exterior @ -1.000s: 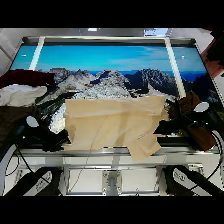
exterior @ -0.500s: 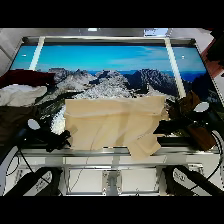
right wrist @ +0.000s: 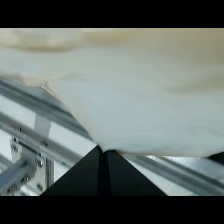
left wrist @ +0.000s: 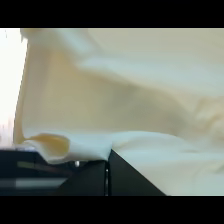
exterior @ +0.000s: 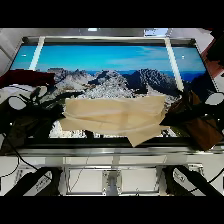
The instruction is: Fold the shirts.
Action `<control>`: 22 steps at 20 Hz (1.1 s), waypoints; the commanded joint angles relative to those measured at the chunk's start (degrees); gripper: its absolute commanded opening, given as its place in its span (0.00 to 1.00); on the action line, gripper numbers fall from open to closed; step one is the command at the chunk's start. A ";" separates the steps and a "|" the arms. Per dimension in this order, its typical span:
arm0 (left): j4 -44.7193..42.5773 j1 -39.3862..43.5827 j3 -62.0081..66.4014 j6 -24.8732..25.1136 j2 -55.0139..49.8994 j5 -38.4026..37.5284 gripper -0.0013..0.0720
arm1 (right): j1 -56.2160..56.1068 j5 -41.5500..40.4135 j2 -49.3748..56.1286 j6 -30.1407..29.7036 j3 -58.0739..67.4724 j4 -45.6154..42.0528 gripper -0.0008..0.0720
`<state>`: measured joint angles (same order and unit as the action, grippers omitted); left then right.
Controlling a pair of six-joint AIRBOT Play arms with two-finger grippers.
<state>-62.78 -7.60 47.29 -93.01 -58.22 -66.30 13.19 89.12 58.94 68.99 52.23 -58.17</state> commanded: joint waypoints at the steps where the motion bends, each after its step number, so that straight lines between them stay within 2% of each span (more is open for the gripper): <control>1: -0.33 -0.04 4.96 0.50 0.00 8.55 0.03 | -0.07 -5.25 -0.37 2.01 5.49 0.37 0.05; 4: -0.17 -0.02 6.80 1.05 -1.25 12.87 0.03 | -0.09 -12.52 0.66 3.67 7.78 0.44 0.05; 6: -0.02 0.28 8.24 2.32 -3.96 13.11 0.03 | -0.33 -16.87 3.54 3.58 8.41 5.18 0.05; 12: -0.24 2.80 16.50 4.13 -17.33 19.41 0.03 | -6.86 -30.69 17.53 4.33 14.67 5.92 0.05; 15: -1.64 6.14 20.13 4.92 -24.70 21.79 0.03 | -9.33 -34.51 25.22 6.36 16.92 4.20 0.05; 17: -6.27 7.58 21.22 2.71 -28.41 23.65 0.03 | -10.12 -35.32 29.97 9.44 16.92 0.09 0.05; 21: -23.23 7.58 21.29 -8.52 -30.58 23.58 0.03 | -10.32 -35.58 34.86 11.13 16.92 -5.03 0.05; 22: -26.23 7.58 21.31 -9.73 -30.58 22.86 0.03 | -10.32 -36.20 35.28 11.89 16.92 -5.84 0.05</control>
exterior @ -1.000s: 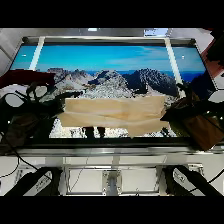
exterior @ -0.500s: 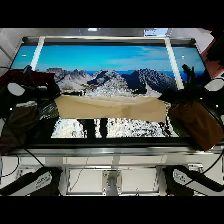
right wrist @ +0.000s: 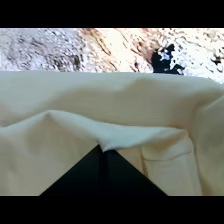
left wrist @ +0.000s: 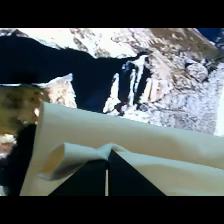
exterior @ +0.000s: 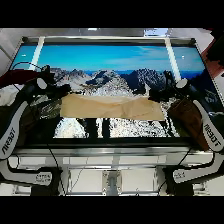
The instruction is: Fold the shirts.
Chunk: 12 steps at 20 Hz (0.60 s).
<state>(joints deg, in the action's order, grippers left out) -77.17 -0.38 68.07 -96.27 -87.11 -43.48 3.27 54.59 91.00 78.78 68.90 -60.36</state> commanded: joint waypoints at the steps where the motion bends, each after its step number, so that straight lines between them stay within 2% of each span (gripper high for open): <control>1: -13.68 0.37 0.50 -6.40 -1.68 -0.59 0.03 | -0.39 -2.27 3.32 2.49 0.24 -4.13 0.05; 4: -10.91 0.44 0.57 -5.79 -1.68 -1.68 0.04 | -0.39 -1.79 3.28 2.45 0.55 -3.32 0.06; 5: -7.58 0.44 0.59 -3.98 -1.62 -1.68 0.17 | -0.39 -0.28 3.26 2.16 1.27 -2.84 0.11; 6: -4.22 0.42 0.87 -1.25 -1.62 -1.88 0.47 | -0.39 1.49 3.15 1.27 2.34 -2.40 0.26; 7: -0.70 0.42 1.57 0.98 -1.62 -2.43 0.72 | -0.39 3.45 2.67 0.26 3.74 -2.19 0.47; 8: 2.12 0.42 2.73 2.14 -1.62 -3.39 0.74 | -0.33 5.27 1.92 -0.44 5.16 -2.16 0.51; 10: 6.51 0.42 6.10 3.06 -1.60 -5.60 0.74 | 0.04 9.42 -0.20 -1.03 8.76 -2.82 0.51; 12: 13.55 0.50 9.99 7.08 -1.36 -5.92 0.74 | 0.85 12.52 -3.02 -3.45 11.58 -4.92 0.51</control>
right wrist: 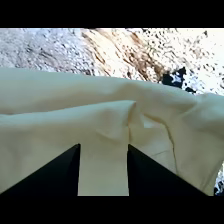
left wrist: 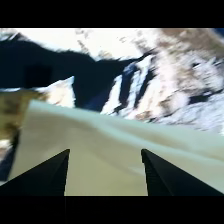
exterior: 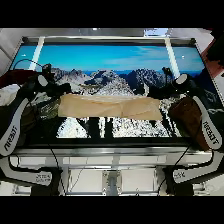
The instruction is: Fold the shirts.
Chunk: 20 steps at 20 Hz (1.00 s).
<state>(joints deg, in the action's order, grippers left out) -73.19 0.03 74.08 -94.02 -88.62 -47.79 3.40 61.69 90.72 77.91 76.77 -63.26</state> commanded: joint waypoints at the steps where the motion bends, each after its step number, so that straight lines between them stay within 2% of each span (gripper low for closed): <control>1: 14.86 0.39 5.64 9.51 0.20 -1.49 0.74 | 1.57 5.55 -4.48 -2.36 4.17 -5.09 0.50; 3: 25.86 2.34 8.28 25.11 0.20 -1.44 0.73 | 4.59 5.99 -6.38 0.83 4.13 -7.58 0.51; 4: 28.65 4.15 9.14 30.99 0.17 -1.18 0.73 | 6.93 7.54 -6.25 1.49 3.85 -5.55 0.51; 5: 28.41 6.60 9.68 33.68 0.17 0.17 0.71 | 9.40 8.13 -6.14 1.38 2.56 -2.58 0.60; 6: 25.46 9.46 9.77 33.75 0.13 2.27 0.66 | 12.13 8.48 -5.81 1.05 0.63 1.11 0.64; 8: 16.35 14.88 9.79 29.14 -0.57 4.63 0.66 | 16.65 9.29 -4.28 -0.79 -3.52 8.57 0.64; 10: 7.93 19.67 9.77 25.49 -2.54 3.78 0.65 | 18.97 10.62 -1.92 -3.87 -6.49 15.08 0.75; 12: 1.68 23.06 9.77 20.70 -5.25 2.64 0.65 | 18.97 10.82 0.28 -6.27 -7.91 16.61 0.75; 13: 0.50 24.13 9.79 19.32 -6.54 2.21 0.65 | 18.53 10.91 1.44 -7.02 -7.98 16.48 0.75; 14: 0.87 24.79 9.79 18.60 -7.80 1.49 0.65 | 18.12 10.82 2.69 -7.58 -7.98 16.57 0.82; 16: 2.54 25.29 9.77 18.58 -9.57 -0.48 0.65 | 17.33 10.62 4.85 -8.33 -7.98 16.44 0.87; 20: 3.39 25.35 9.79 18.58 -10.29 -2.69 0.65 | 16.50 8.74 7.45 -8.92 -7.98 15.61 0.87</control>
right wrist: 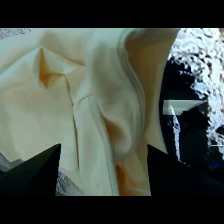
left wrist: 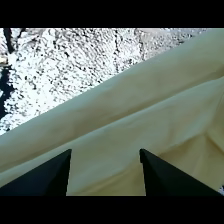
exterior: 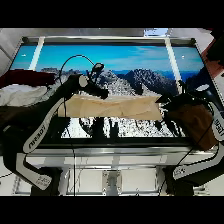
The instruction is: Fold the shirts.
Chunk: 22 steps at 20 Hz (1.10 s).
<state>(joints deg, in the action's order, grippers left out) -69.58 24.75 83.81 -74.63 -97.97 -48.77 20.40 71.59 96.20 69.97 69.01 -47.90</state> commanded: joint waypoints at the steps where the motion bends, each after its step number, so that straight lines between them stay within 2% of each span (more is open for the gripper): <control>1: 0.46 0.63 0.07 -0.79 -0.94 -1.70 0.65 | -0.94 -1.86 2.38 -0.96 -0.20 0.28 0.87; 9: 3.80 0.66 0.04 -0.57 -0.96 -2.82 0.65 | -8.39 -7.23 3.26 -0.83 -0.15 -0.11 0.85; 10: 3.80 0.66 0.04 -0.59 -0.96 -3.17 0.65 | -9.01 -6.95 3.26 -0.85 -0.15 -0.11 0.74; 11: 3.78 0.66 0.04 -0.57 -1.01 -3.39 0.65 | -9.33 -6.75 3.23 -0.85 -0.15 0.07 0.49; 12: 3.78 0.66 0.04 -0.59 -1.09 -3.50 0.65 | -9.44 -5.75 3.23 -1.09 -0.15 0.85 0.10; 13: 3.78 0.66 0.04 -0.59 -1.22 -3.45 0.65 | -9.33 -4.22 3.04 -1.57 -0.13 1.95 0.06; 14: 3.78 0.66 0.04 -0.57 -1.42 -3.43 0.54 | -9.18 -2.43 2.64 -2.99 -0.07 3.23 0.06; 15: 3.76 0.66 0.04 -0.52 -1.77 -3.43 0.30 | -9.14 -0.55 2.01 -3.04 0.44 3.74 0.06; 16: 3.78 0.66 0.04 -0.42 -2.21 -3.43 0.12 | -9.16 1.55 1.18 -3.02 1.49 3.80 0.06; 17: 3.80 0.66 0.04 -0.44 -2.78 -3.50 0.03 | -9.27 3.32 0.15 -2.97 2.75 3.80 0.06; 22: 5.20 0.66 0.04 -1.46 -5.73 -6.01 0.03 | -10.36 6.49 -6.97 0.39 11.80 6.54 0.06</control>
<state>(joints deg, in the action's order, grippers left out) -65.54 25.36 83.85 -75.75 -102.28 -53.39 10.76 75.53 92.53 68.25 76.31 -43.24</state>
